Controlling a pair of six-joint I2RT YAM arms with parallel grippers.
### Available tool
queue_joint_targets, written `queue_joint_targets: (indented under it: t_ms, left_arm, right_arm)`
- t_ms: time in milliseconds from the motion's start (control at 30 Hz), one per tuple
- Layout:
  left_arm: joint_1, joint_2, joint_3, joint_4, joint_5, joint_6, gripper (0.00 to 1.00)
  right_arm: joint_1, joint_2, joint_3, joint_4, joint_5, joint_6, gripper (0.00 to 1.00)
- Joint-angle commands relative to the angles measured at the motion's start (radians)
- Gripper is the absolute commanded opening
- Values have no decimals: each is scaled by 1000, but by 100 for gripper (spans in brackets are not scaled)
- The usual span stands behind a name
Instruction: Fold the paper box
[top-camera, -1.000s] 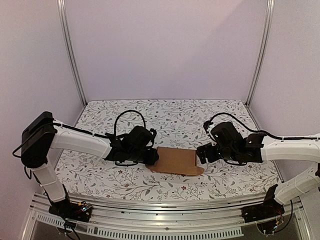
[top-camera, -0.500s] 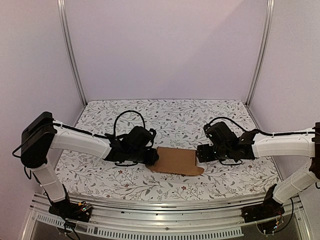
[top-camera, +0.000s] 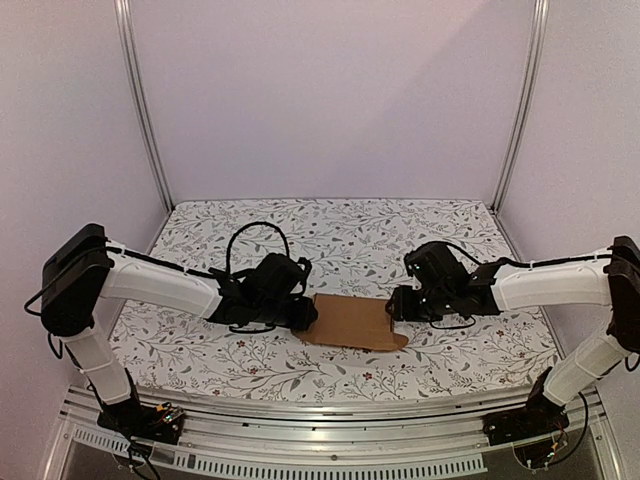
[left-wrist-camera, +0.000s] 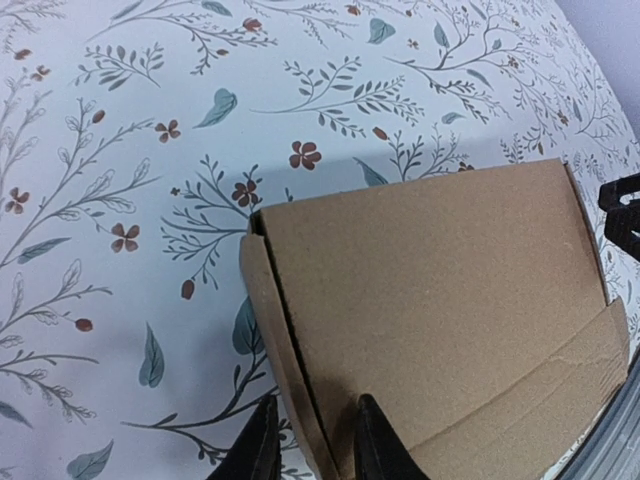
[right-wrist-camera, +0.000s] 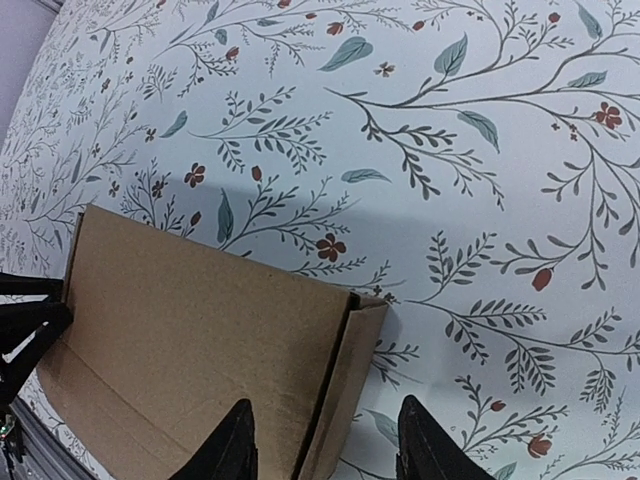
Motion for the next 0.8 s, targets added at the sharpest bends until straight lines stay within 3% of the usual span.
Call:
queue_joint_targets:
  t_ms: [0, 533, 767]
  left_arm:
    - [15, -3, -32, -51, 17, -7, 25]
    - [15, -13, -37, -48, 29, -20, 25]
    - [15, -45, -57, -37, 35, -28, 29]
  right_arm:
    - [-11, 33, -27, 72, -66, 62, 45]
    - [-17, 64, -113, 166, -94, 130, 29]
    - [-19, 43, -148, 176, -74, 142, 6]
